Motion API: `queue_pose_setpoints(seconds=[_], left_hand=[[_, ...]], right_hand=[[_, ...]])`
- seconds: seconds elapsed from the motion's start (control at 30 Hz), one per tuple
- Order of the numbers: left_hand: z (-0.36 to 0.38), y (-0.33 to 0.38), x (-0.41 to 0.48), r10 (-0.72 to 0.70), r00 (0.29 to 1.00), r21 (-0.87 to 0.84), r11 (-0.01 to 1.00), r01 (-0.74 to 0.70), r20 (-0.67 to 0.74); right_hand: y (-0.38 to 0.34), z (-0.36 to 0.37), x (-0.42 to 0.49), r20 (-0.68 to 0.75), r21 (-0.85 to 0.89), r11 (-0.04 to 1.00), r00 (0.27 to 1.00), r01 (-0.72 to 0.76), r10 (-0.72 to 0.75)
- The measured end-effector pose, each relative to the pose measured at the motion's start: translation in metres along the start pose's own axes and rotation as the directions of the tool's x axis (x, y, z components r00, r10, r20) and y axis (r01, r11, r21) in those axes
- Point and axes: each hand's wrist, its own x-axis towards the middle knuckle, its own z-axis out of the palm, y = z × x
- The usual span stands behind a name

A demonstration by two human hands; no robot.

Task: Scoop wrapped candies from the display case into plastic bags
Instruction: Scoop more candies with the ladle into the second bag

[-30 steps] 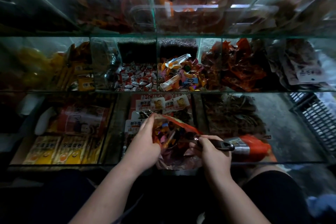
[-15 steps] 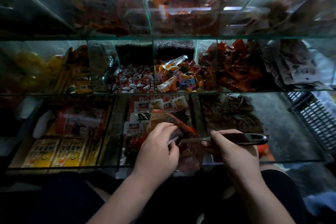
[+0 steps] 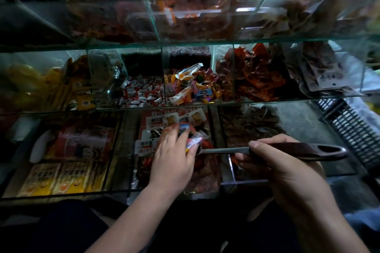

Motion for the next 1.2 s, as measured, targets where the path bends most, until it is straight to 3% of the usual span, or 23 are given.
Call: queue_pose_setpoints(seconds=[0.17, 0.3, 0.47, 0.57, 0.67, 0.73, 0.77, 0.8, 0.87, 0.93, 1.03, 1.1, 1.2], left_hand=[[-0.013, -0.002, -0.005, 0.071, 0.984, -0.062, 0.995, -0.082, -0.161], [-0.028, 0.005, 0.005, 0.189, 0.934, -0.089, 0.970, -0.225, -0.303], [-0.056, 0.025, 0.052, 0.271, 0.891, -0.044, 0.951, -0.307, -0.364], [-0.072, 0.036, 0.079, 0.178, 0.898, -0.080, 0.970, -0.228, -0.402], [-0.076, 0.035, 0.087, 0.041, 0.896, -0.257, 0.951, -0.170, -0.443], [-0.071, 0.028, 0.081, -0.032, 0.909, -0.348, 0.929, -0.126, -0.415], [-0.067, 0.024, 0.076, -0.054, 0.918, -0.366, 0.925, -0.102, -0.392], [-0.063, 0.019, 0.071, -0.067, 0.926, -0.369, 0.926, -0.081, -0.372], [-0.056, 0.010, 0.062, -0.094, 0.937, -0.368, 0.929, -0.039, -0.336], [-0.052, 0.003, 0.056, -0.117, 0.948, -0.375, 0.927, -0.003, -0.296], [-0.051, -0.004, 0.053, -0.123, 0.955, -0.369, 0.929, 0.015, -0.270], [-0.053, -0.006, 0.053, -0.117, 0.954, -0.361, 0.933, 0.010, -0.276], [-0.056, -0.005, 0.053, -0.109, 0.952, -0.359, 0.933, -0.001, -0.286]], right_hand=[[-0.011, 0.010, -0.008, 0.081, 0.057, 0.998, 0.997, -0.008, 0.004], [-0.024, 0.015, -0.009, 0.091, 0.095, 0.995, 0.995, 0.020, -0.028], [-0.042, 0.025, 0.010, 0.059, 0.217, 0.976, 0.998, 0.023, -0.037], [-0.046, 0.034, 0.029, -0.013, 0.349, 0.937, 1.000, 0.026, -0.022], [-0.036, 0.051, 0.058, -0.047, 0.391, 0.918, 0.998, 0.061, -0.046], [-0.024, 0.068, 0.079, -0.029, 0.304, 0.947, 0.994, 0.105, -0.101], [-0.017, 0.075, 0.090, -0.024, 0.157, 0.968, 0.981, 0.194, -0.192], [-0.009, 0.079, 0.100, 0.028, -0.069, 0.939, 0.942, 0.336, -0.335], [0.001, 0.086, 0.116, 0.285, -0.446, 0.684, 0.816, 0.578, -0.504], [0.003, 0.088, 0.126, 0.464, -0.571, 0.470, 0.737, 0.673, -0.492], [-0.001, 0.085, 0.127, 0.605, -0.623, 0.206, 0.631, 0.755, -0.485], [-0.007, 0.082, 0.116, 0.613, -0.617, 0.152, 0.593, 0.772, -0.522], [-0.020, 0.072, 0.083, 0.544, -0.560, 0.214, 0.550, 0.800, -0.634]])
